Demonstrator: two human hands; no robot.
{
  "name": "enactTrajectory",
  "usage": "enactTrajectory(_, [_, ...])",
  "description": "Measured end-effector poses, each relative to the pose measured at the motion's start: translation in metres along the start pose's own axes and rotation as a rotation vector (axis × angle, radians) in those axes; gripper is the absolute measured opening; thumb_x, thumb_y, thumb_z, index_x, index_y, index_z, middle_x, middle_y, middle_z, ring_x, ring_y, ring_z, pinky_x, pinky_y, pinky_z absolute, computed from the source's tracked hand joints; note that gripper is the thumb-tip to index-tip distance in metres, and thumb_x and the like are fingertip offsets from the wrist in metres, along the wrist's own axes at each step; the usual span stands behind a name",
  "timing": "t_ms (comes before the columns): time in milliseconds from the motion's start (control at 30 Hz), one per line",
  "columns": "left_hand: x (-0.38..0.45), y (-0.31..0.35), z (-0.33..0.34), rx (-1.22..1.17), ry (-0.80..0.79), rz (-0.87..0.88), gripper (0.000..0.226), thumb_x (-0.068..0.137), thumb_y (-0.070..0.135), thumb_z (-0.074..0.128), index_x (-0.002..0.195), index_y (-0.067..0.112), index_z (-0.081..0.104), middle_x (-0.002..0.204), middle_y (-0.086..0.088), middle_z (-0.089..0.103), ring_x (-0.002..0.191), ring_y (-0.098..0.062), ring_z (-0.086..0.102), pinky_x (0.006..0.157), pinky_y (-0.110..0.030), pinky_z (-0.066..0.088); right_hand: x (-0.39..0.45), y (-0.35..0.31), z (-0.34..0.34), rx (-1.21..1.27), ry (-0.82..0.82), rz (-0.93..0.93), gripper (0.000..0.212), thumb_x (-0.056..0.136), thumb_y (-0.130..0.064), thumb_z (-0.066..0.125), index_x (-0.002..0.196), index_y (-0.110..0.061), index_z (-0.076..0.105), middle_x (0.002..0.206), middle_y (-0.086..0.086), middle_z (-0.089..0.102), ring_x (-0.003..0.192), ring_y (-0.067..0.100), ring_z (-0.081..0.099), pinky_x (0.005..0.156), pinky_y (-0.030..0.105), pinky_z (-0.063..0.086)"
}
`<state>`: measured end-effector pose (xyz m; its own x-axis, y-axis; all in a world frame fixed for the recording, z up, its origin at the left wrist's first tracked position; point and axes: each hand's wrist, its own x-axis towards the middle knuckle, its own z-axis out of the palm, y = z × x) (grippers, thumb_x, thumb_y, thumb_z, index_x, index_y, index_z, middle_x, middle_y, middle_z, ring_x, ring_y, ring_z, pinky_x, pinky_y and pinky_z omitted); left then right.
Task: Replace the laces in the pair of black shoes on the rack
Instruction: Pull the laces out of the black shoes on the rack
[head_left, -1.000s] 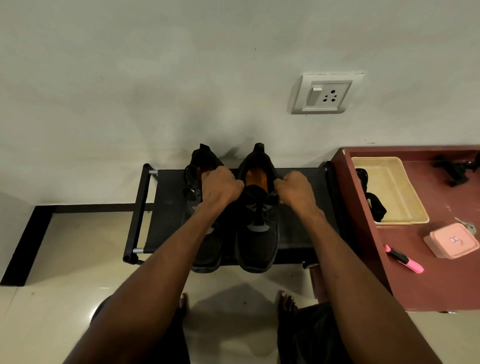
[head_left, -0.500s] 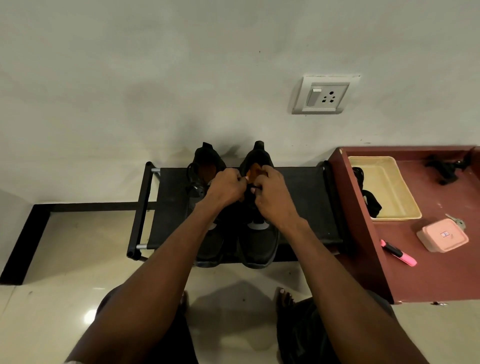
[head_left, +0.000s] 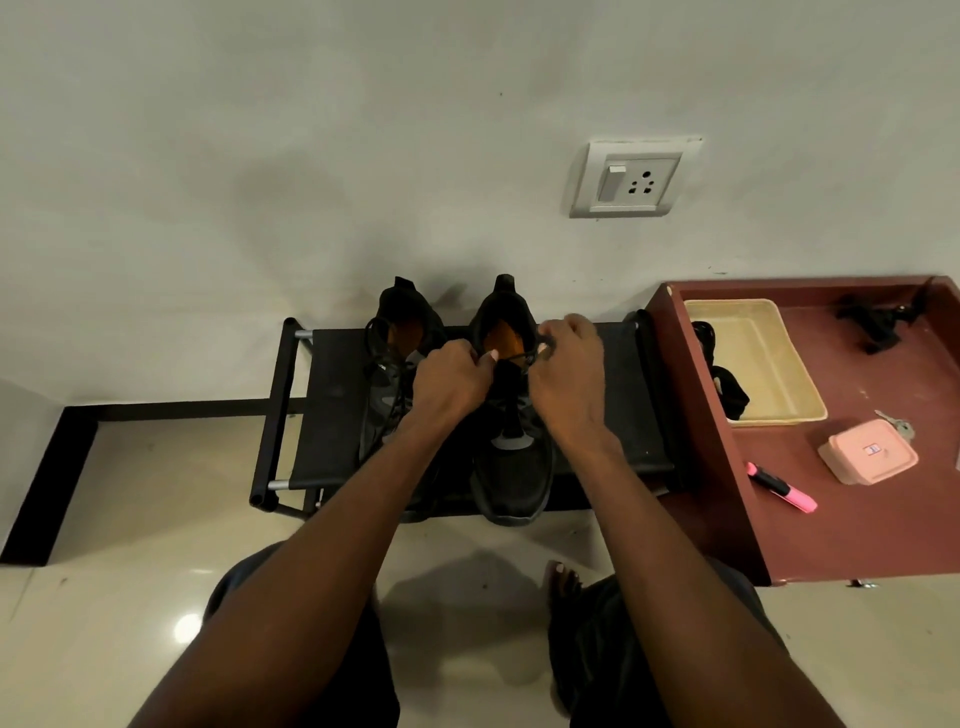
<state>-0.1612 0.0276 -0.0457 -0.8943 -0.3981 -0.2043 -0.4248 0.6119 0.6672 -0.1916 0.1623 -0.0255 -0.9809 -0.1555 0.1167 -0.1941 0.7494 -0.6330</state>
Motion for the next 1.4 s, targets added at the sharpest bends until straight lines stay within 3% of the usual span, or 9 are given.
enactTrajectory(133, [0.005, -0.005, -0.002, -0.051, -0.043, 0.045, 0.033, 0.099, 0.035, 0.059, 0.088, 0.004, 0.062, 0.069, -0.011, 0.066, 0.055, -0.022, 0.064, 0.053, -0.035, 0.053, -0.001, 0.003, 0.014, -0.353, -0.245, -0.221, 0.039, 0.091, -0.012, 0.054, 0.13, -0.017, 0.059, 0.162, 0.013, 0.021, 0.151, 0.032, 0.007, 0.119, 0.051, 0.013])
enactTrajectory(267, [0.014, -0.002, -0.013, -0.119, -0.089, -0.017, 0.028, 0.093, 0.025, 0.064, 0.083, -0.001, 0.069, 0.063, -0.014, 0.067, 0.04, -0.014, 0.053, 0.044, -0.025, 0.045, 0.007, 0.005, 0.021, -0.376, -0.33, -0.224, 0.034, 0.093, -0.015, 0.056, 0.126, -0.018, 0.065, 0.161, 0.013, 0.024, 0.15, 0.031, 0.009, 0.118, 0.049, 0.01])
enactTrajectory(467, [0.022, -0.003, -0.019, -0.137, -0.148, -0.086, 0.021, 0.089, 0.021, 0.067, 0.078, 0.003, 0.071, 0.06, -0.005, 0.065, 0.048, -0.011, 0.052, 0.055, -0.024, 0.039, 0.039, 0.02, -0.017, -0.083, 0.234, 0.151, 0.018, 0.095, -0.005, 0.054, 0.107, -0.001, 0.067, 0.122, 0.014, 0.061, 0.114, 0.029, 0.056, 0.102, 0.049, 0.044])
enactTrajectory(600, [0.022, 0.003, -0.018, -0.153, -0.154, -0.099, 0.02, 0.09, 0.018, 0.065, 0.078, 0.002, 0.068, 0.062, -0.005, 0.064, 0.052, -0.012, 0.053, 0.054, -0.024, 0.037, 0.044, 0.027, -0.023, -0.051, 0.24, 0.351, 0.026, 0.093, -0.006, 0.056, 0.118, -0.007, 0.064, 0.136, 0.015, 0.053, 0.126, 0.033, 0.048, 0.107, 0.051, 0.041])
enactTrajectory(767, [0.021, 0.004, -0.017, -0.133, -0.149, -0.106, 0.018, 0.089, 0.013, 0.06, 0.083, -0.001, 0.069, 0.07, -0.01, 0.07, 0.055, -0.013, 0.057, 0.051, -0.023, 0.039, 0.025, 0.002, 0.006, -0.233, -0.138, -0.167, 0.042, 0.093, -0.008, 0.055, 0.133, -0.022, 0.06, 0.165, 0.011, 0.016, 0.152, 0.031, 0.004, 0.12, 0.053, 0.008])
enactTrajectory(967, [0.023, 0.002, -0.018, -0.138, -0.144, -0.093, 0.02, 0.083, 0.009, 0.054, 0.081, -0.006, 0.067, 0.073, -0.019, 0.069, 0.058, -0.023, 0.057, 0.057, -0.032, 0.044, 0.013, 0.0, 0.024, -0.375, -0.32, -0.311, 0.028, 0.088, -0.012, 0.061, 0.115, -0.018, 0.068, 0.164, 0.01, 0.015, 0.149, 0.03, 0.004, 0.115, 0.047, 0.006])
enactTrajectory(1067, [0.022, 0.003, -0.017, -0.128, -0.136, -0.093, 0.018, 0.084, 0.009, 0.056, 0.081, -0.006, 0.067, 0.072, -0.017, 0.07, 0.057, -0.021, 0.057, 0.055, -0.031, 0.043, 0.02, -0.002, 0.013, -0.272, -0.207, -0.211, 0.022, 0.084, -0.001, 0.058, 0.101, -0.013, 0.067, 0.16, 0.01, 0.027, 0.148, 0.028, 0.014, 0.116, 0.048, 0.011])
enactTrajectory(1233, [0.022, 0.0, -0.018, -0.115, -0.139, -0.119, 0.019, 0.088, 0.01, 0.058, 0.088, -0.005, 0.069, 0.073, -0.013, 0.072, 0.054, -0.017, 0.057, 0.055, -0.028, 0.042, 0.043, 0.013, -0.022, 0.046, 0.417, 0.265, 0.023, 0.092, 0.0, 0.057, 0.113, -0.005, 0.064, 0.15, 0.017, 0.043, 0.14, 0.035, 0.036, 0.113, 0.056, 0.033])
enactTrajectory(1400, [0.021, -0.002, -0.016, -0.07, -0.121, -0.102, 0.027, 0.089, 0.023, 0.062, 0.085, -0.003, 0.07, 0.074, -0.013, 0.072, 0.056, -0.019, 0.058, 0.058, -0.031, 0.046, 0.035, 0.013, -0.013, -0.167, 0.232, 0.28, 0.051, 0.096, -0.024, 0.057, 0.141, -0.005, 0.044, 0.159, 0.024, 0.025, 0.145, 0.04, 0.027, 0.114, 0.052, 0.031])
